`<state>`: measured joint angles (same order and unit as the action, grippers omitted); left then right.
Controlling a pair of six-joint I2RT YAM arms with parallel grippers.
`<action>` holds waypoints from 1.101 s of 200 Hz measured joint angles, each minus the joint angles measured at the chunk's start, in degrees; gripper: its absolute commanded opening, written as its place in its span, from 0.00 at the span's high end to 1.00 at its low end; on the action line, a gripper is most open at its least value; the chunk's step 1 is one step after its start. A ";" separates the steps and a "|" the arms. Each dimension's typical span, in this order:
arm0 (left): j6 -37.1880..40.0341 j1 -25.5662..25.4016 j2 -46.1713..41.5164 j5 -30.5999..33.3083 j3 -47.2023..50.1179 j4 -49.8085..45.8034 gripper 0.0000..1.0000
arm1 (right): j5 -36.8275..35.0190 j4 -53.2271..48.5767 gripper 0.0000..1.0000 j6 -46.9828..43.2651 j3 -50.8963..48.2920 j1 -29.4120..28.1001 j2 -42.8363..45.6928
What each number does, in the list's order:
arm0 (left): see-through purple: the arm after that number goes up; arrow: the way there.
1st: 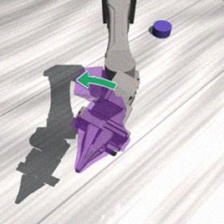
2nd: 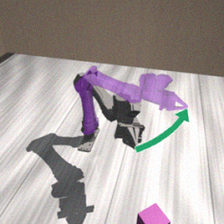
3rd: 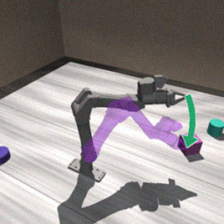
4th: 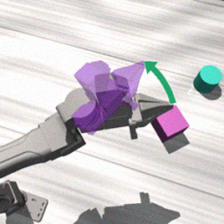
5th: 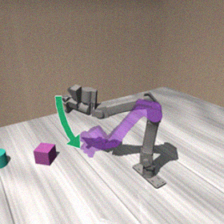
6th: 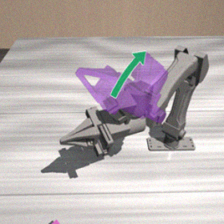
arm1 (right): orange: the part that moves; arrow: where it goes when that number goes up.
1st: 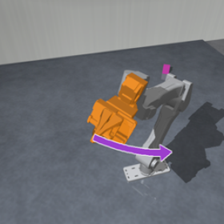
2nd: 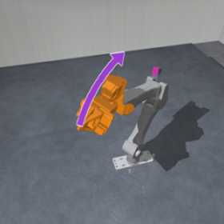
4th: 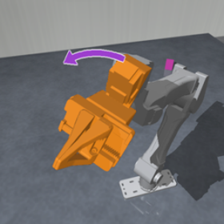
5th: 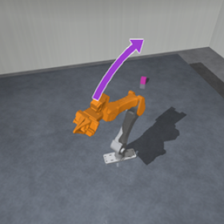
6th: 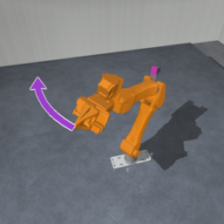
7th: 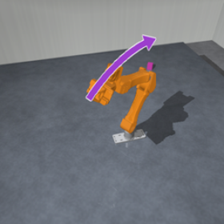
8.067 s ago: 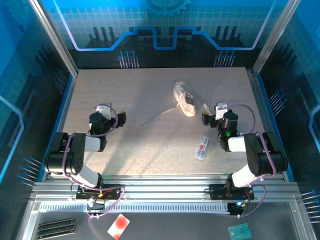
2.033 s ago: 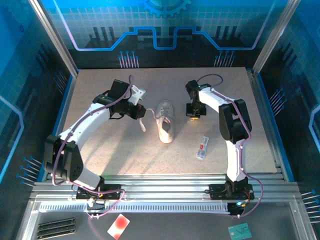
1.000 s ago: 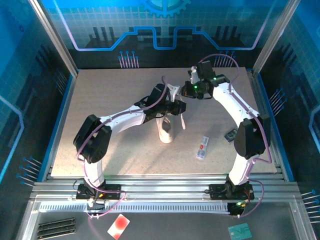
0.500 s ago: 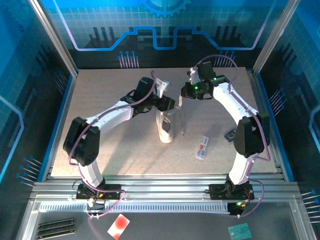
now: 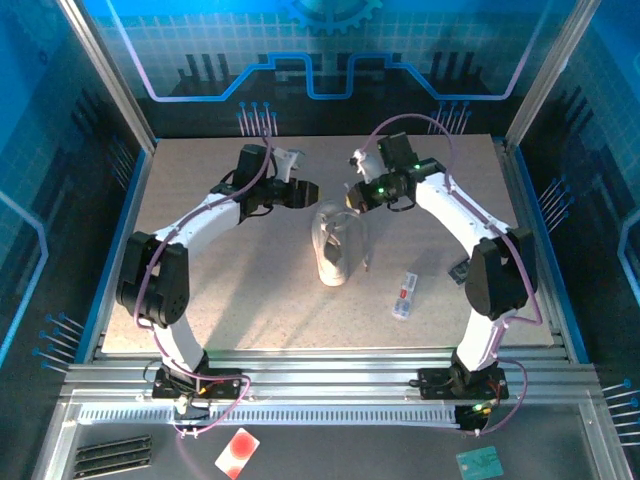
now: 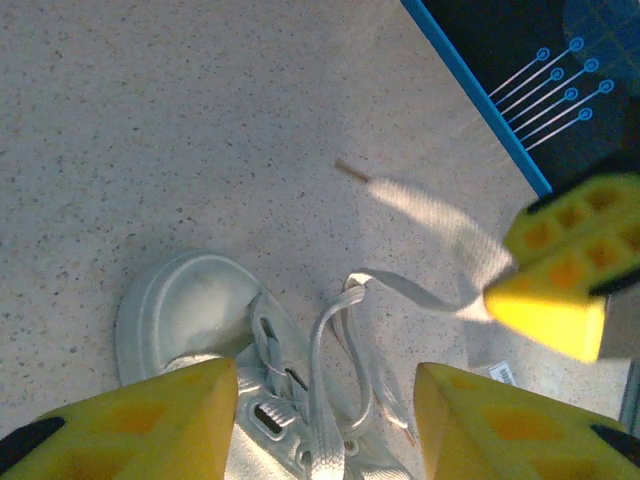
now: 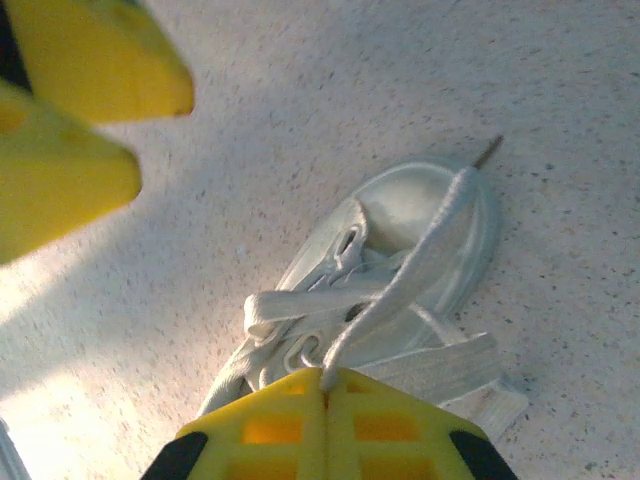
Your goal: Tie the shoes
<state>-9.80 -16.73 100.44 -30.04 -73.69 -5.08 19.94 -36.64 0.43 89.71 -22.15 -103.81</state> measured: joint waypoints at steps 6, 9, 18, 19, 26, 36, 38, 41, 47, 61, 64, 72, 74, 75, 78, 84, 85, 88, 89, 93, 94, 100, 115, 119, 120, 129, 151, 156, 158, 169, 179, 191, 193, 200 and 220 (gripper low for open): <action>-0.59 -0.04 0.00 -0.20 0.04 -0.46 0.49 | -0.26 -0.44 1.00 -2.14 -0.13 -0.57 0.00; -0.81 -0.04 0.00 -0.37 0.11 -0.72 0.49 | -0.35 -0.63 1.00 -2.73 -0.17 -0.79 0.00; -1.44 -0.28 -0.02 -0.94 0.85 -0.81 0.49 | -0.72 -1.25 1.00 -5.95 -0.33 -1.49 0.00; -1.49 -0.28 -0.02 -0.98 0.92 -0.81 0.49 | -0.76 -1.25 1.00 -6.21 -0.35 -1.53 0.00; -2.10 -0.33 -0.07 -1.40 1.75 -0.61 0.49 | -1.22 -1.66 1.00 -8.37 -0.68 -1.92 0.09; -2.80 -0.39 -0.37 -2.05 3.52 -0.17 0.49 | -1.70 -2.36 1.00 -11.15 -1.31 -2.34 0.33; -2.99 -0.42 -0.50 -2.29 4.00 0.09 0.49 | -1.70 -2.49 1.00 -11.72 -1.49 -2.40 0.42; -3.26 -0.39 -0.66 -2.40 4.68 0.46 0.49 | -1.75 -2.62 1.00 -12.41 -1.75 -2.51 0.52; -3.72 -0.39 -1.14 -2.91 6.03 1.09 0.48 | -1.73 -2.82 1.00 -13.62 -2.32 -2.60 0.83; -4.98 -0.24 -2.62 -4.07 9.09 3.48 0.46 | -1.46 -2.97 1.00 -16.37 -4.00 -2.73 1.97; -5.18 -0.22 -2.97 -4.39 9.57 4.04 0.46 | -1.42 -3.02 1.00 -16.79 -4.22 -2.78 2.16; -6.25 0.00 -3.96 -5.40 10.71 5.88 0.46 | -1.42 -2.93 1.00 -17.97 -4.98 -2.86 2.95; -6.47 0.04 -4.13 -5.57 10.86 6.19 0.46 | -1.40 -2.91 1.00 -18.27 -5.16 -2.93 3.13; -6.71 0.09 -4.26 -5.70 10.97 6.58 0.46 | -1.42 -2.91 1.00 -18.36 -5.25 -2.93 3.21; -6.84 0.15 -4.55 -6.05 11.17 7.17 0.46 | -1.38 -2.91 1.00 -18.73 -5.42 -2.95 3.48; -7.23 0.37 -5.01 -6.62 11.30 8.41 0.46 | -1.27 -2.95 1.00 -19.41 -5.68 -3.08 3.93; -7.19 0.44 -5.11 -6.80 11.32 8.66 0.46 | -1.27 -2.97 1.00 -19.52 -5.70 -3.10 3.98; -7.21 0.52 -5.31 -7.06 11.37 9.35 0.46 | -1.25 -2.97 1.00 -19.80 -5.75 -3.19 4.13; -7.26 0.57 -5.35 -7.10 11.37 9.49 0.46 | -1.25 -2.97 1.00 -19.93 -5.75 -3.26 4.20; -6.75 0.70 -5.70 -7.39 11.47 10.43 0.46 | -1.27 -2.99 1.00 -20.26 -5.75 -3.30 4.33; -6.71 0.74 -5.75 -7.45 11.50 10.60 0.46 | -1.27 -2.99 1.00 -20.31 -5.75 -3.30 4.35; -6.03 0.94 -6.43 -7.87 11.76 11.78 0.46 | -1.29 -3.02 1.00 -20.87 -5.73 -3.43 4.48; -3.10 1.25 -7.85 -8.22 12.37 12.90 0.45 | -1.42 -4.26 1.00 -22.08 -5.60 -3.63 4.50; -2.08 1.27 -8.00 -8.17 12.37 12.74 0.45 | -1.51 -4.72 1.00 -22.45 -5.60 -3.67 4.48; -1.95 1.27 -8.00 -8.20 12.35 12.74 0.45 | -1.51 -4.85 1.00 -22.53 -5.57 -3.67 4.48; -0.52 1.31 -7.98 -8.20 11.89 11.50 0.46 | -1.53 -6.23 1.00 -23.26 -5.38 -3.67 4.48; 0.76 1.31 -4.42 -8.15 6.49 4.59 0.47 | -1.53 -8.76 1.00 -24.85 -4.87 -3.67 4.50; 0.79 1.29 -3.41 -8.13 5.31 3.58 0.47 | -1.55 -9.27 1.00 -24.98 -4.81 -3.67 4.50; 0.79 1.29 -2.99 -8.13 4.92 3.21 0.46 | -1.55 -9.53 1.00 -25.05 -4.79 -3.67 4.50; 0.76 1.16 -1.92 -7.87 4.46 2.21 0.47 | -1.79 -10.64 1.00 -25.20 -4.63 -3.67 4.50; 0.76 0.92 -1.53 -7.69 4.85 1.31 0.47 | -2.08 -11.43 1.00 -25.31 -4.59 -3.67 4.50; 0.74 0.37 -1.42 -7.56 5.86 0.90 0.48 | -2.73 -12.22 1.00 -25.46 -4.59 -3.69 4.50; 0.74 0.24 -1.42 -7.54 6.03 0.85 0.48 | -2.86 -12.31 1.00 -25.55 -4.59 -3.72 4.50; 0.74 -0.17 -1.31 -7.50 6.43 0.68 0.49 | -3.26 -12.63 1.00 -25.64 -4.59 -3.72 4.50; 0.72 -1.25 -0.33 -7.45 6.62 0.42 0.49 | -3.85 -13.40 1.00 -26.25 -4.59 -3.72 4.50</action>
<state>-9.08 -17.98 100.12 -37.50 -67.07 -4.67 16.10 -50.04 -25.82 85.12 -25.87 -99.31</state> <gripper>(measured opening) 0.515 0.041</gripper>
